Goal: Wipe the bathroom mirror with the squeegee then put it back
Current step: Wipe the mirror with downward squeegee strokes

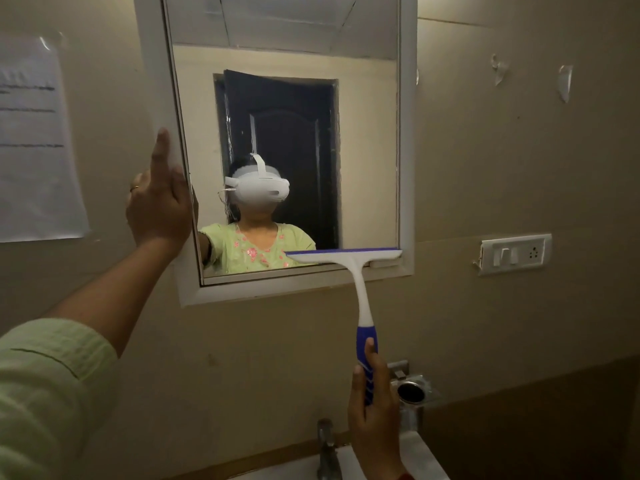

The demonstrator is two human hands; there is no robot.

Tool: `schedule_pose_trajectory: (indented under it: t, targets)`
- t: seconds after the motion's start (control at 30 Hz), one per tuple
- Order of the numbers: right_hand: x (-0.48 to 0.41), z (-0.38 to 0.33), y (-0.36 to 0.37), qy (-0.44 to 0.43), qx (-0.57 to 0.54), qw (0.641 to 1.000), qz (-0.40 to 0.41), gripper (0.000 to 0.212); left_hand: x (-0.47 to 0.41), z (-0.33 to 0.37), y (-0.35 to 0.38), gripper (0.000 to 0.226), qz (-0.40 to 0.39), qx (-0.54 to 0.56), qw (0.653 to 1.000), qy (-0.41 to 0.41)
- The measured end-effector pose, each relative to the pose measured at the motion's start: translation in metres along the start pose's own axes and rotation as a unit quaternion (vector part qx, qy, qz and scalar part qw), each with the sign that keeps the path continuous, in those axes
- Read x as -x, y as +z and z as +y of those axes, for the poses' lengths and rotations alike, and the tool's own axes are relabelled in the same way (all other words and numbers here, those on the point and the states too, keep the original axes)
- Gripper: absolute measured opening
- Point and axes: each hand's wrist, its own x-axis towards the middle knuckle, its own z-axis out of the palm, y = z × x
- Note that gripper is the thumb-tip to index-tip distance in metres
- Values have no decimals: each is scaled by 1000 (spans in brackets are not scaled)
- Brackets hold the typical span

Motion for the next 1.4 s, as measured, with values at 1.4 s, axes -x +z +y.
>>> schedule_pose_trajectory:
  t: [1.4]
  targets:
    - [10, -24, -11, 6, -6, 1000, 8, 47, -1, -1, 1, 47, -11, -8, 1000, -10]
